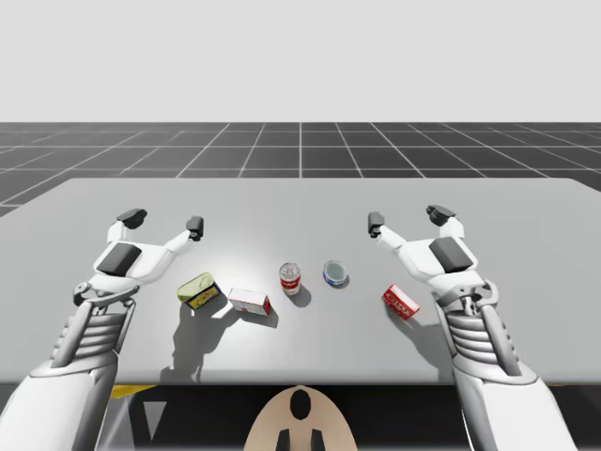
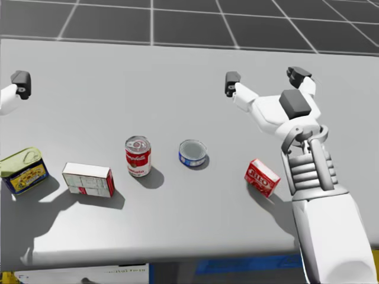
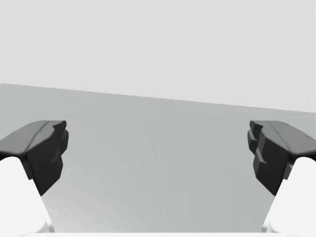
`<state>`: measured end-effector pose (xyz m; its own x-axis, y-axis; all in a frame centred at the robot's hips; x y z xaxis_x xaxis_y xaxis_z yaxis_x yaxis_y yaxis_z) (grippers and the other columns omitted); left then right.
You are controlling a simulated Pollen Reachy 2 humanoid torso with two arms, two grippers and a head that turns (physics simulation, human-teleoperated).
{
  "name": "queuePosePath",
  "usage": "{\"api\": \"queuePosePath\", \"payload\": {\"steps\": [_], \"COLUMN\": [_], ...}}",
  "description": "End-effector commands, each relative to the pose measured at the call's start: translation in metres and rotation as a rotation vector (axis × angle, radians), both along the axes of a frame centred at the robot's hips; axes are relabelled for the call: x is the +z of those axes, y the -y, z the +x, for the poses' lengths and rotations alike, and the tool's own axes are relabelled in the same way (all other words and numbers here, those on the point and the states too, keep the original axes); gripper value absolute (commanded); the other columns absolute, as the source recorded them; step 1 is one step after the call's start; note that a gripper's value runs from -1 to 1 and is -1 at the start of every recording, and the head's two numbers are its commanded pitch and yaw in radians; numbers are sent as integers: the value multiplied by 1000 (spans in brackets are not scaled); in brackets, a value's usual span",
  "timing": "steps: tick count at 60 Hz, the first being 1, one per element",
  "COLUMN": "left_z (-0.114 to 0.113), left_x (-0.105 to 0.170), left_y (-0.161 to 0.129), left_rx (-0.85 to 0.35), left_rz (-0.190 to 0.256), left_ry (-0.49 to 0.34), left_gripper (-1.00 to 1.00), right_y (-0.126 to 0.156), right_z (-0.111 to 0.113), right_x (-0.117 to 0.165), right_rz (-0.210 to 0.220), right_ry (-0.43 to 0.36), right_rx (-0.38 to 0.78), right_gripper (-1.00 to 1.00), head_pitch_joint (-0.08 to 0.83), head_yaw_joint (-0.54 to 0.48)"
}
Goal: Lift the tuna fish can off the table.
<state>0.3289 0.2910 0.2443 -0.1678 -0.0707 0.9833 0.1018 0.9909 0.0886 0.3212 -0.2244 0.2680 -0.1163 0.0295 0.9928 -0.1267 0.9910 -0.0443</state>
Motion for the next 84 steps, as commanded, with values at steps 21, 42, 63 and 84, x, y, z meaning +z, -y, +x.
{"api": "queuePosePath", "payload": {"steps": [21, 42, 63, 84], "left_z": [-1, 1, -1, -2], "left_x": [1, -1, -3, -4], "left_y": [2, 0, 3, 4], "left_rx": [7, 10, 11, 15], "left_rz": [-8, -7, 2, 4], "left_ry": [0, -8, -15, -18], "left_gripper": [-1000, -1000, -1000, -1000], "right_y": [-9, -37, -58, -78], "right_z": [-15, -45, -32, -6], "right_x": [18, -4, -57, -87], "right_rz": [34, -7, -20, -64], "right_ry": [-147, -353, -438, -475], "right_rx": [183, 382, 411, 386], "right_gripper": [-1000, -1000, -1000, -1000], "head_pitch_joint": [663, 655, 657, 659], "head_yaw_joint": [-134, -129, -129, -127]}}
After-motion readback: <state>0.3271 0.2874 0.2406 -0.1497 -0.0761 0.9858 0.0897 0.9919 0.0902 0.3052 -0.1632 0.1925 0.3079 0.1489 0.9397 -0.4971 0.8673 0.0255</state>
